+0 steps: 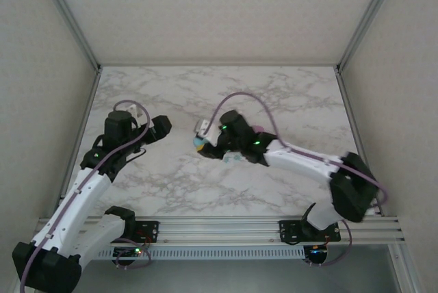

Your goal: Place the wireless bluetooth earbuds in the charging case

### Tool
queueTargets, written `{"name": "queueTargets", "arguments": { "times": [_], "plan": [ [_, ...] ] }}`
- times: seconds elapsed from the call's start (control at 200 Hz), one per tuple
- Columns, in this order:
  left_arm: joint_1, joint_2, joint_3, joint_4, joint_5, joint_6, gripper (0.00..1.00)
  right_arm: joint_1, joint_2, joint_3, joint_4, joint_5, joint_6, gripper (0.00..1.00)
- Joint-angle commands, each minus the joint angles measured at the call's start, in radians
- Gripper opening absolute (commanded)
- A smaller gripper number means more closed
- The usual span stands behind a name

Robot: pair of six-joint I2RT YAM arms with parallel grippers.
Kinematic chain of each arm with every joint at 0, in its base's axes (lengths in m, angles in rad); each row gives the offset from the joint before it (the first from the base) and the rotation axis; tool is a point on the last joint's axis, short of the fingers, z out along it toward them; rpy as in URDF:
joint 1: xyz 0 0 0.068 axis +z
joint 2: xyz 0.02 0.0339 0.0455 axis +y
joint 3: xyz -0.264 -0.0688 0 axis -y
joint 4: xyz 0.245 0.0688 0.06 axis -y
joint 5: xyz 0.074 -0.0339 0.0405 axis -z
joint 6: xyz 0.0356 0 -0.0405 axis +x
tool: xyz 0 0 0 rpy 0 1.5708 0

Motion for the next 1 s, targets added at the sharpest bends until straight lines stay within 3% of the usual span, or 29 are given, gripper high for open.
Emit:
{"name": "queueTargets", "arguments": {
  "times": [0.0,0.215,0.37,0.606,0.801,0.996],
  "plan": [
    [-0.008,0.061,0.097,0.173,0.324,0.0,0.95,-0.075,-0.112,-0.008,-0.141,-0.15,-0.144,0.26],
    [-0.126,0.221,0.311,0.084,0.528,0.031,0.93,-0.117,-0.222,0.056,-0.213,-0.173,-0.213,0.26],
    [-0.231,0.313,0.404,-0.016,0.536,0.084,0.89,-0.12,-0.248,0.056,-0.139,-0.128,-0.191,0.26],
    [-0.264,0.376,0.41,-0.014,0.534,0.056,0.79,-0.121,-0.255,0.03,-0.037,-0.083,-0.142,0.27],
    [-0.288,0.416,0.454,-0.023,0.558,0.031,0.67,-0.122,-0.251,0.03,-0.021,-0.069,-0.142,0.27],
    [-0.3,0.44,0.469,0.004,0.559,-0.006,0.45,-0.121,-0.241,0.038,0.007,-0.065,-0.133,0.28]
  ]
}}
